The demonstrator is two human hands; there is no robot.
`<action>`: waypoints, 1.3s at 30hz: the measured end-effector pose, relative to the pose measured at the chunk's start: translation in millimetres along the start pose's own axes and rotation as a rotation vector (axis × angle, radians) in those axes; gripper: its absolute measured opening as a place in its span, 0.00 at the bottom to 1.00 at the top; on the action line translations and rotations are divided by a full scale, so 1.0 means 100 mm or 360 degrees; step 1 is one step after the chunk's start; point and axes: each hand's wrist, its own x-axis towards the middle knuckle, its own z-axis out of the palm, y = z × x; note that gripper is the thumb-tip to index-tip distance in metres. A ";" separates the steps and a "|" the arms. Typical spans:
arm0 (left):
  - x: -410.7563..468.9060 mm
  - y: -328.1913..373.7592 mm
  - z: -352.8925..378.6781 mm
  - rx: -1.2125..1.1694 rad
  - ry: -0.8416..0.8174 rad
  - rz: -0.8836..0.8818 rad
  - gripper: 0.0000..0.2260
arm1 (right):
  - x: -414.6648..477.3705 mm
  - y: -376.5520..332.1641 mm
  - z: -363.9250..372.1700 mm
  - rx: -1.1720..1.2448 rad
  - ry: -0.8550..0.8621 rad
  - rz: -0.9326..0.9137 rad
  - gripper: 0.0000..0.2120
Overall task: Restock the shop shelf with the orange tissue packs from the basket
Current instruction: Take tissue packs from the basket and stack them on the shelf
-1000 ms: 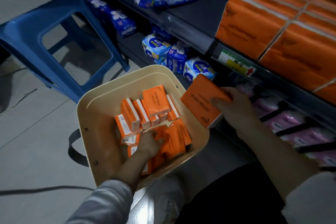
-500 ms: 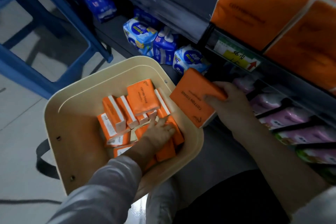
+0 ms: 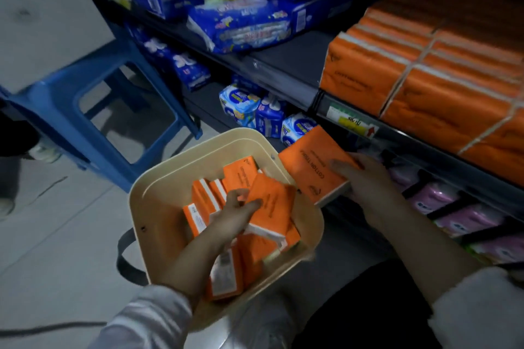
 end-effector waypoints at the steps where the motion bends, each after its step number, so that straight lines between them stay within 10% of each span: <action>1: -0.10 0.08 0.01 -0.0113 -0.0022 0.0077 0.21 | -0.07 -0.04 0.00 0.0125 -0.0024 0.0031 0.07; 14: -1.31 1.11 0.60 -0.0231 -0.0125 0.0837 0.14 | -1.06 -0.47 -0.56 0.0506 -0.0167 -0.0205 0.15; 21: -1.71 1.40 1.08 -0.0142 -0.0143 0.1114 0.26 | -1.51 -0.63 -1.13 0.0173 -0.0053 -0.0508 0.23; 28: -2.01 1.58 1.53 0.0719 -0.0163 0.1698 0.27 | -1.83 -0.80 -1.91 -0.0551 0.0142 -0.0977 0.39; 39: -2.39 1.82 2.71 0.0969 -0.0426 0.1959 0.27 | -2.31 -0.59 -2.98 -0.0825 0.0517 -0.0847 0.25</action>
